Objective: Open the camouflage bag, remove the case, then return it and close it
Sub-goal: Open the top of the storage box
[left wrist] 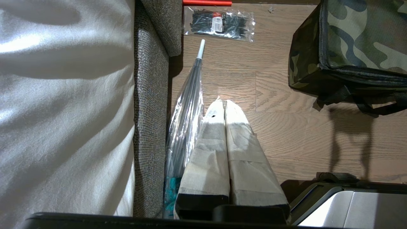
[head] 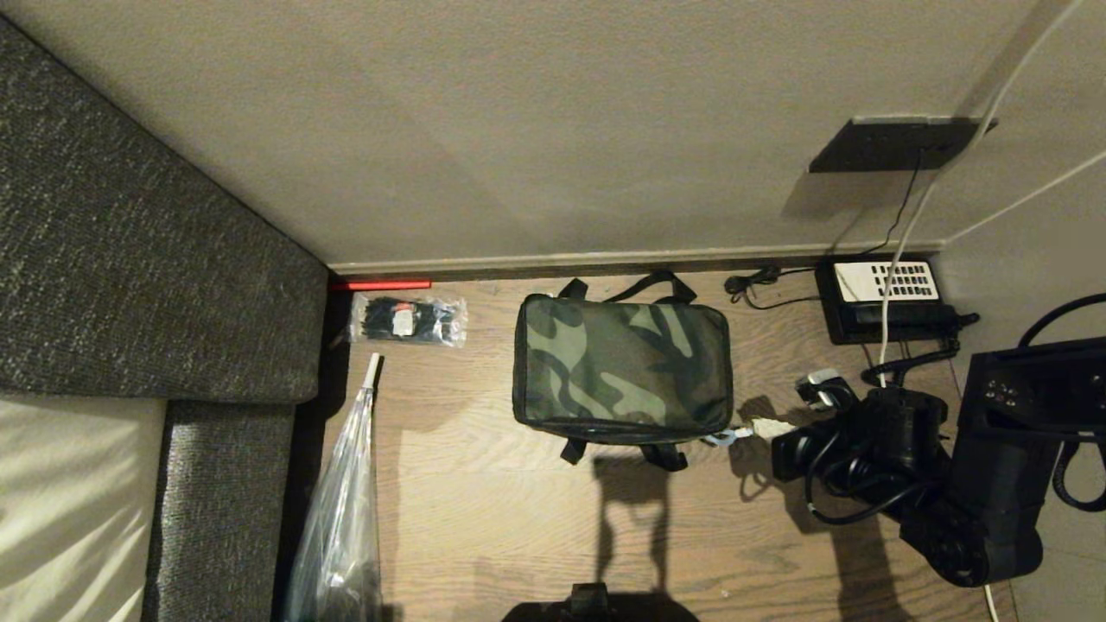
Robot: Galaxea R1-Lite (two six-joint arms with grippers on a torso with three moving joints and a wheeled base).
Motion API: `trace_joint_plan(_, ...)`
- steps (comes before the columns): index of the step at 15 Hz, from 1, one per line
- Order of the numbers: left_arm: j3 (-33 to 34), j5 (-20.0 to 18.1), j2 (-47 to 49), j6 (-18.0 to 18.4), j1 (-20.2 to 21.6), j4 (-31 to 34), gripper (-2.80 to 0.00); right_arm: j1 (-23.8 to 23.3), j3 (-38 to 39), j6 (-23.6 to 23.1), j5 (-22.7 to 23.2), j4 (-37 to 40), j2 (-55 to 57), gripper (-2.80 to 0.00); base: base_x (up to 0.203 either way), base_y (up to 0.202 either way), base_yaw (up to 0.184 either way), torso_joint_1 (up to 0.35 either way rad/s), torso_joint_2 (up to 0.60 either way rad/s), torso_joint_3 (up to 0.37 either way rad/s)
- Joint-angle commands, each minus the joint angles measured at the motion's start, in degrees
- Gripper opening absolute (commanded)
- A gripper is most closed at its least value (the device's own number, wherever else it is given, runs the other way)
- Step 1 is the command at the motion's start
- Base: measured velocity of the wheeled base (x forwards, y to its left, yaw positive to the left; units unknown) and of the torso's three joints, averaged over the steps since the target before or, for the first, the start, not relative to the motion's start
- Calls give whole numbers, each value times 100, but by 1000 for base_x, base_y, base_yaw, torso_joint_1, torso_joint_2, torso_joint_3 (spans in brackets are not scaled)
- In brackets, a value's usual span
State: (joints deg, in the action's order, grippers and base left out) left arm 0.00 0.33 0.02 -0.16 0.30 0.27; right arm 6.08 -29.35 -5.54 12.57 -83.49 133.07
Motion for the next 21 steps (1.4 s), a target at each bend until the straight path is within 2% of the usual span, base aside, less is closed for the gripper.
trace_joint_plan(1, 18, 2, -2, -2, 5, 0, -280, 6, -61, -18, 70, -51, -80, -280, 0, 0, 0, 0, 0, 0)
trace_joint_plan(4, 18, 2, -2, -2, 3, 0, -280, -9, -207, -161, 245, -44, -115, -280, 0, 0, 0, 0, 0, 0)
trace_joint_plan(8, 18, 2, -3, -2, 5, 0, -280, -66, -334, -204, 264, -40, -133, -280, 0, 0, 0, 0, 0, 0)
trace_joint_plan(11, 18, 2, -11, -2, -4, 0, -280, -134, -257, -499, 264, -41, -85, -280, 0, 0, 0, 0, 0, 0)
trace_joint_plan(21, 18, 2, -5, -2, 5, 0, -280, -230, -888, -686, 272, 9, 70, -280, 0, 0, 0, 0, 0, 0)
